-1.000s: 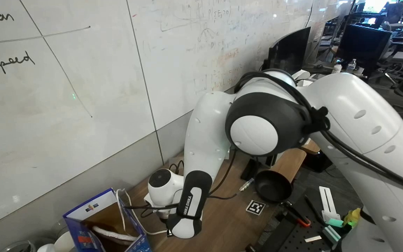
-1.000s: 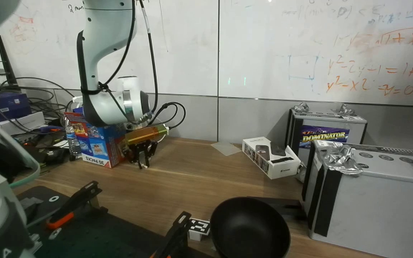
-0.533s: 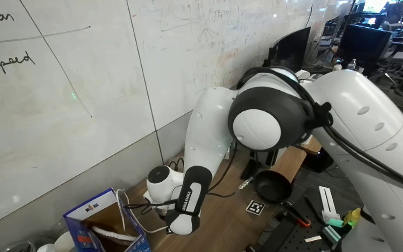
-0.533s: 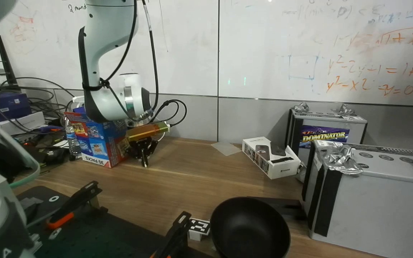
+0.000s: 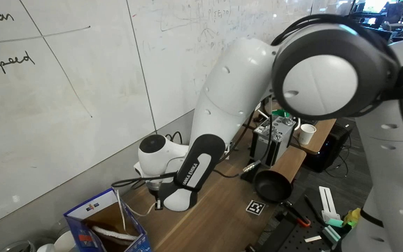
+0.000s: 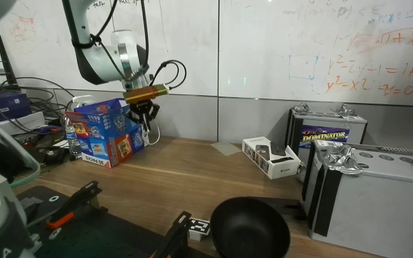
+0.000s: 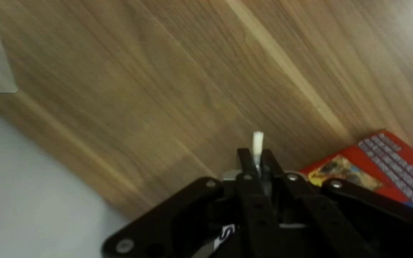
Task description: Pick up the ropes from the table and put them in the blue box.
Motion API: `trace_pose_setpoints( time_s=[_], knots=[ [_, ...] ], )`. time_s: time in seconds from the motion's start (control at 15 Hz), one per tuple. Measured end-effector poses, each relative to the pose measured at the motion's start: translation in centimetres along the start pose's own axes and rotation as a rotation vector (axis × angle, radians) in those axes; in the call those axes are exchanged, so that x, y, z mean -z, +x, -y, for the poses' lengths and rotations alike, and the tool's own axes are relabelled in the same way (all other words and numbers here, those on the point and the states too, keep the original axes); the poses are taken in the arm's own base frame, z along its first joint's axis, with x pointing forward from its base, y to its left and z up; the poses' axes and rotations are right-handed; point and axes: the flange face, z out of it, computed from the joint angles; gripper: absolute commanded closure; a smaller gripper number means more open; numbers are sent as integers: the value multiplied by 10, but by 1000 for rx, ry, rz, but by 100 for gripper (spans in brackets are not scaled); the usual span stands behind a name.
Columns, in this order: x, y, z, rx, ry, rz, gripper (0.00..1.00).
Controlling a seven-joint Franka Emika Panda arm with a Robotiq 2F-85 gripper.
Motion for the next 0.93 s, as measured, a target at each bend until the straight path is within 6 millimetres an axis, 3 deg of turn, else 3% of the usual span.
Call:
trace_pose_setpoints(
  time_s=[0.27,0.47,0.67,0.93],
  knots=[
    [95,9,-13,-108,-137,-56,91],
    [170,20,-6,-185,-244,-61,91],
    [243,36,23,-246,-318,-72,91],
    [342,67,79,-307,-393,-124,91]
  ],
)
